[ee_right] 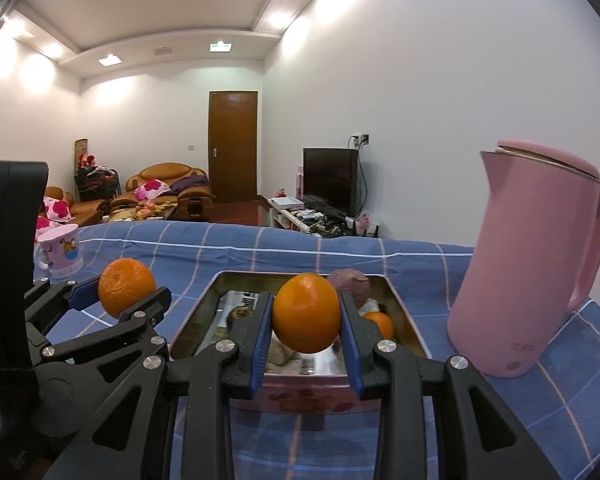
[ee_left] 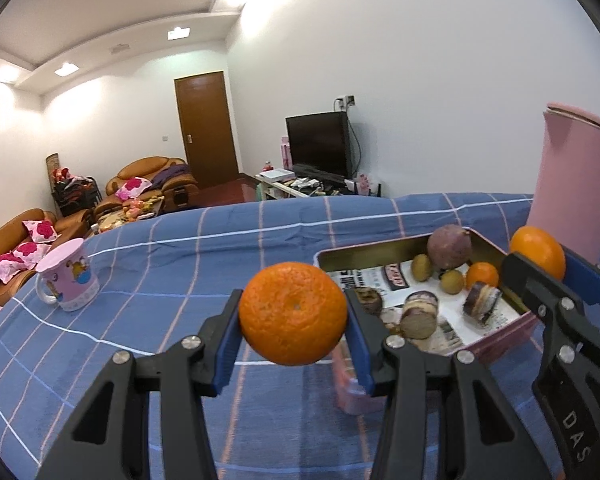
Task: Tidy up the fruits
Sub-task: 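Carry both oranges in the left and right tools over the tin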
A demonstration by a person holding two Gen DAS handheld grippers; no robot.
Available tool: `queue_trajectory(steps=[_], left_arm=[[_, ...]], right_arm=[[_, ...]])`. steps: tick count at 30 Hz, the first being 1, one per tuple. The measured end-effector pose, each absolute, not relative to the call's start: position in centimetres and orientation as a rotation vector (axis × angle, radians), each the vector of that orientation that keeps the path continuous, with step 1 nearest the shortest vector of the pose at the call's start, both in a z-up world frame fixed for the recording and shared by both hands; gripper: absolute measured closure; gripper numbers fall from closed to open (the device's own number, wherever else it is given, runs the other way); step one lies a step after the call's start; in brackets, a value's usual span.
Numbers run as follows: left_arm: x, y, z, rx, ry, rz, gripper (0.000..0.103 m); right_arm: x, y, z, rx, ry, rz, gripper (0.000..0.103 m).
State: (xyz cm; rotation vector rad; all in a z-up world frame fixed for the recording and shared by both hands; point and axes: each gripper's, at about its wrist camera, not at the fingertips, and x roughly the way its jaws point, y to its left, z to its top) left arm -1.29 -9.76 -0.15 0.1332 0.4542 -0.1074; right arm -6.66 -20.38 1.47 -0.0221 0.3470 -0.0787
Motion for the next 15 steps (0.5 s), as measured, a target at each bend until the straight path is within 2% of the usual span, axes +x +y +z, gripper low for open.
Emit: queue_trajectory(steps=[15], left_arm=[[-0.5,-14.4,-0.2,0.145,0.479,-0.192,0.054]], right_arm=[[-6.5,-23.9,1.3,-0.005,0.353,-0.133,0.069]])
